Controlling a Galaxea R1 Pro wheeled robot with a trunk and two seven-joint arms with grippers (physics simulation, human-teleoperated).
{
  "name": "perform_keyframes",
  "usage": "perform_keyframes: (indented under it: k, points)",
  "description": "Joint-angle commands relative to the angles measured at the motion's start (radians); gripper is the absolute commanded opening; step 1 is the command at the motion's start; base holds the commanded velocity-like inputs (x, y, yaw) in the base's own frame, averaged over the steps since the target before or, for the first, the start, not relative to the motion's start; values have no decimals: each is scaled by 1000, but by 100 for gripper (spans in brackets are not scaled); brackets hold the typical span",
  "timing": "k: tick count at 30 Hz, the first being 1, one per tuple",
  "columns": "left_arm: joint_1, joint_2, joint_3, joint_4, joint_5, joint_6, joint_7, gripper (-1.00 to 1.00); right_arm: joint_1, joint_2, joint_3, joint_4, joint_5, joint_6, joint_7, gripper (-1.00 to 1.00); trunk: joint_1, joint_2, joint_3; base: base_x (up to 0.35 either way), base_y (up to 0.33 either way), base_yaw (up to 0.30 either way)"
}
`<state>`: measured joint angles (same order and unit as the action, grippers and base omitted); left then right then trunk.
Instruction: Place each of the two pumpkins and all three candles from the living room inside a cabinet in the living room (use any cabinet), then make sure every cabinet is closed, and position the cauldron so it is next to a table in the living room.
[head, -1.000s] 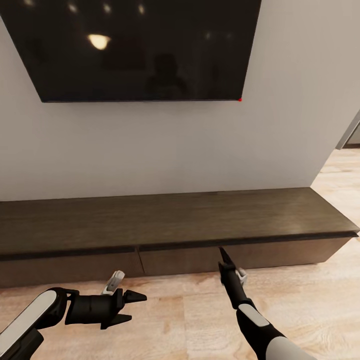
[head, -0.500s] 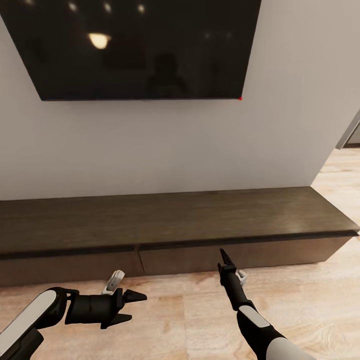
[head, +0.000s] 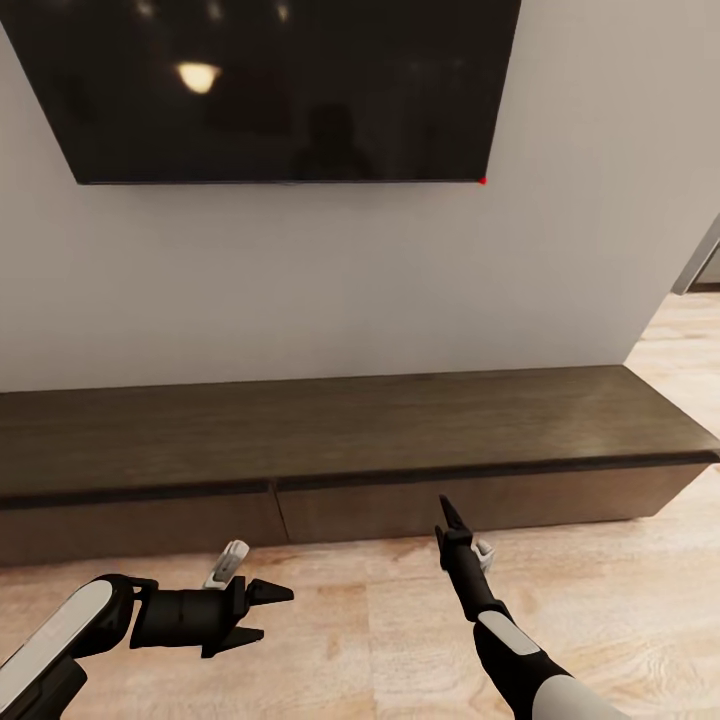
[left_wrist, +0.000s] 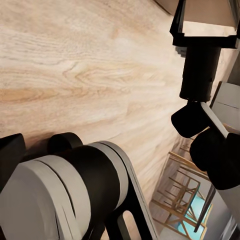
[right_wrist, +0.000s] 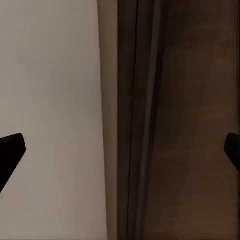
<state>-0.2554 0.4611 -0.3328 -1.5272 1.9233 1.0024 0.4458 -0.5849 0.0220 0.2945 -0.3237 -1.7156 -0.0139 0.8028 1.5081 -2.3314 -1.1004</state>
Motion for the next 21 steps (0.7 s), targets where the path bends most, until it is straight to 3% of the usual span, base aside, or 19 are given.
perform_keyframes:
  k: [1, 12, 21]
  points:
    - [-1, 1, -1, -1, 11, -1, 10, 100, -1, -1, 8, 1, -10, -1, 4, 100, 4, -8, -4, 0, 0, 0]
    - [-1, -1, -2, -1, 14, -1, 10, 100, -1, -2, 8, 0, -10, -1, 5, 100, 46, -85, -38, 0, 0, 0]
    - [-1, 0, 0, -1, 14, -1, 10, 100, -1, -1, 8, 0, -10, -2, 6, 100, 46, -85, -38, 0, 0, 0]
